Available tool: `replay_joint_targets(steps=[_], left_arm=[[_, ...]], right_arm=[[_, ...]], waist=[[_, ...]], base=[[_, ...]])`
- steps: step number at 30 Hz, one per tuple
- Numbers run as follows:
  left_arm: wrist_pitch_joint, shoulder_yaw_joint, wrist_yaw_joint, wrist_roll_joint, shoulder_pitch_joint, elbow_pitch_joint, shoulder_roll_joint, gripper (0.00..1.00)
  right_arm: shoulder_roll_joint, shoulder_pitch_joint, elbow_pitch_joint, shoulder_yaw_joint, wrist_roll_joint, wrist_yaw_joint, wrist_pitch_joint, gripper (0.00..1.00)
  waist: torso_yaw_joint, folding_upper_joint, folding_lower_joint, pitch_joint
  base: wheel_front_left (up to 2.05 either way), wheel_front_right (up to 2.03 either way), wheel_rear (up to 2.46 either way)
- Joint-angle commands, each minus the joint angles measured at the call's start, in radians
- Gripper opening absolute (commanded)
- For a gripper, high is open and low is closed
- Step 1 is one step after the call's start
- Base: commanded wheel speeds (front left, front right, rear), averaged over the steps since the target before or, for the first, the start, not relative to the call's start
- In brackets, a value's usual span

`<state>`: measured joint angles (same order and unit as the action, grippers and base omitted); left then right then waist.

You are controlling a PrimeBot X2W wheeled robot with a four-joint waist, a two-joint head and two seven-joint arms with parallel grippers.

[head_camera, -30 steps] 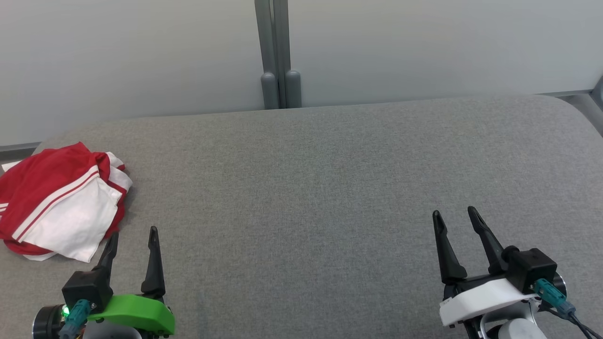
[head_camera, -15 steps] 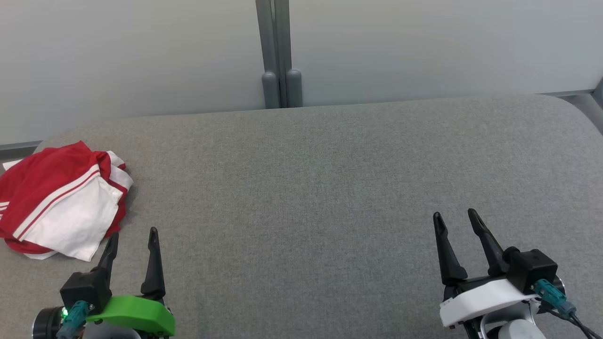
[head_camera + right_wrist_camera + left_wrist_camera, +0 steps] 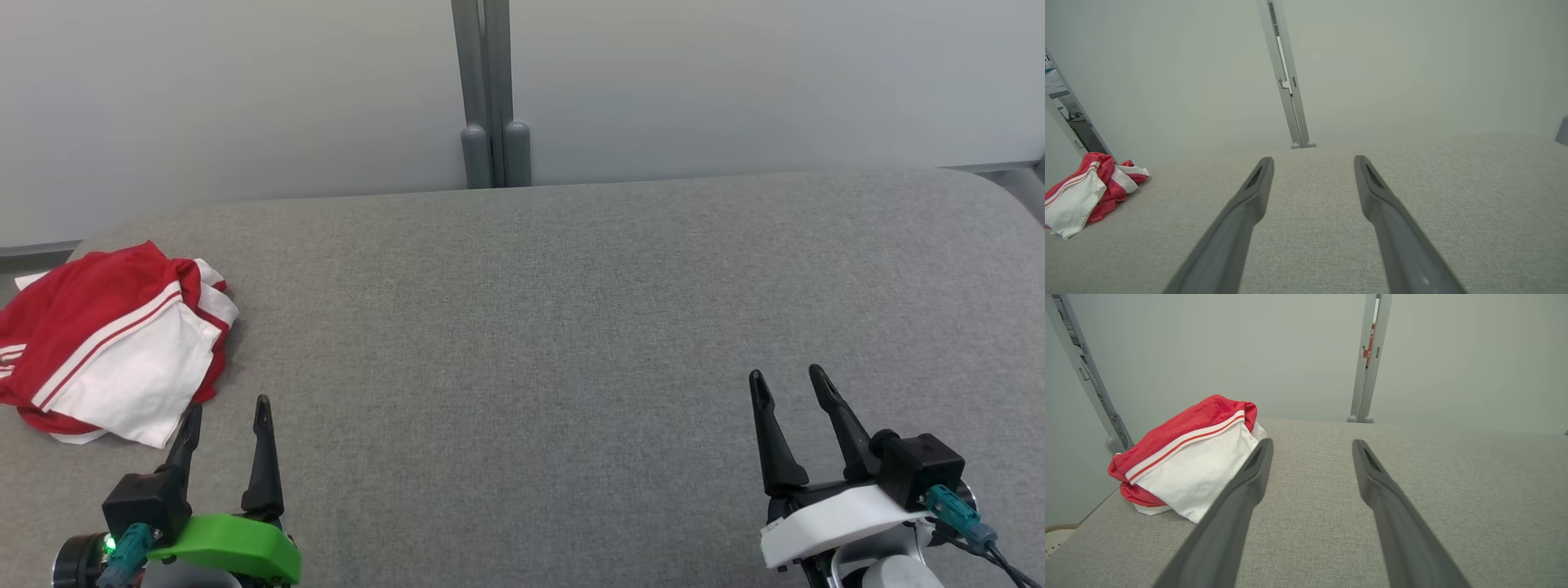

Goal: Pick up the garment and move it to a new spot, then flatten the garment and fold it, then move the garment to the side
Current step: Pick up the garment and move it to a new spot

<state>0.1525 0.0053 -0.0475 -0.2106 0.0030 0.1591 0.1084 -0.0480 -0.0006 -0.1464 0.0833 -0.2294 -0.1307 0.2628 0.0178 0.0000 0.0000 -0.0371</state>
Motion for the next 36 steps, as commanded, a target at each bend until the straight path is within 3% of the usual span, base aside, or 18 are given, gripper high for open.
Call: replay_joint_targets(steps=[1,9,36], left_arm=[[0.006,0.001,0.005,-0.012,0.000,0.000,0.007,1.00],[0.018,-0.002,0.012,-0.011,-0.001,0.006,0.016,1.00],[0.029,-0.009,0.034,-0.013,0.009,0.027,0.052,1.00]], right_arm=[[-0.004,0.005,-0.001,0.002,-0.005,0.000,0.003,1.00],[-0.004,0.016,-0.004,0.012,-0.018,0.000,0.003,1.00],[-0.004,0.030,-0.023,0.038,-0.047,0.000,0.003,1.00]], waist=[[0.009,0.0000,0.0000,0.001],[0.073,0.0000,0.0000,0.004],[0.404,0.0000,0.0000,-0.001]], base=[[0.00,0.00,0.00],[0.00,0.00,0.00],[0.00,0.00,0.00]])
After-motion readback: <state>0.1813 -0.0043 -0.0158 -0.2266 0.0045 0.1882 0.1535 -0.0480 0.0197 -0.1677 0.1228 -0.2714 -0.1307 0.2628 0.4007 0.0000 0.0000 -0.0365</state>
